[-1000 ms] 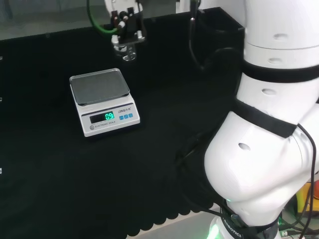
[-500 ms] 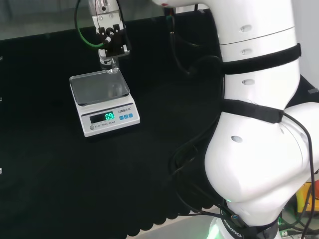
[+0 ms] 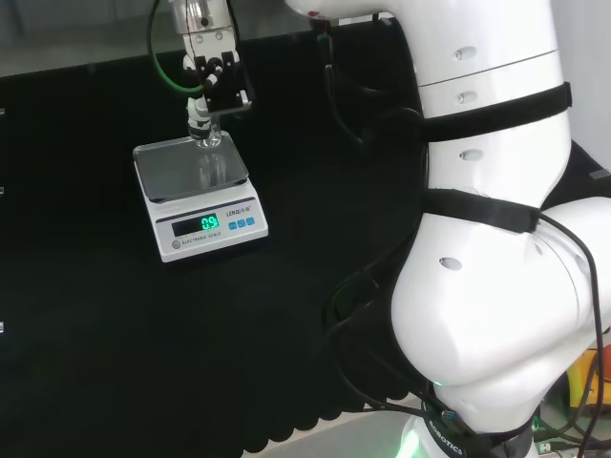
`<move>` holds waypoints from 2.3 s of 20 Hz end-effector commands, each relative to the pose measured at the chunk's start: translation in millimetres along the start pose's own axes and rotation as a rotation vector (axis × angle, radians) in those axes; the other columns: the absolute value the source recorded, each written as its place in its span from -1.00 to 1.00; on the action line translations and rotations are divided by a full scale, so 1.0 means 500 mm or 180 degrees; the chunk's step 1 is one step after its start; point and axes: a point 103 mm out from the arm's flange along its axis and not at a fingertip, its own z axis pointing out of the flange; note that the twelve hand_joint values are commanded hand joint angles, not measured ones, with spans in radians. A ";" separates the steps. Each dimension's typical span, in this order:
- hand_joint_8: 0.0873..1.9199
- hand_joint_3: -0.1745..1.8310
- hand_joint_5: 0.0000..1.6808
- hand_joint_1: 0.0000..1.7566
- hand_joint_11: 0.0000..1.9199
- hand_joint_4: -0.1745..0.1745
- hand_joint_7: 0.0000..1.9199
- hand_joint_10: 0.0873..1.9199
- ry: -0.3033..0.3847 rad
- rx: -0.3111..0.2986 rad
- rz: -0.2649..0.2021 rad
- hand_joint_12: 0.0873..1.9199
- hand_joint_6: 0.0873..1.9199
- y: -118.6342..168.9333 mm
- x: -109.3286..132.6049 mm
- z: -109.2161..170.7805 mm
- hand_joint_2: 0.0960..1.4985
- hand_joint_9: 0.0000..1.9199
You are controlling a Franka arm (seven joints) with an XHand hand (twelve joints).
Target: Put the beaker on the electronic balance.
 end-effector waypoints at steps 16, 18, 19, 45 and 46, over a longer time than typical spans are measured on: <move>-0.18 -0.82 0.17 0.42 0.45 -0.22 0.20 -0.92 0.0042 0.0072 -0.0172 -0.45 -0.08 -0.040 0.033 0.028 0.39 0.49; -0.18 -0.82 0.17 0.42 0.45 -0.22 0.20 -0.92 -0.0002 0.0093 -0.0185 -0.45 -0.08 -0.041 0.043 0.031 0.39 0.49; -0.18 -0.82 0.17 0.42 0.45 -0.22 0.20 -0.92 -0.0005 0.0102 -0.0193 -0.45 -0.08 -0.040 0.043 0.033 0.39 0.49; -0.26 -0.82 0.22 0.35 0.49 -0.87 0.15 -0.93 -0.0139 0.0237 -0.0261 -0.45 -0.10 -0.044 0.066 0.068 0.40 0.50; -0.29 -0.84 0.18 0.34 0.53 -0.94 0.15 -0.94 -0.0154 0.0237 -0.0256 -0.46 -0.16 -0.045 0.073 0.067 0.36 0.50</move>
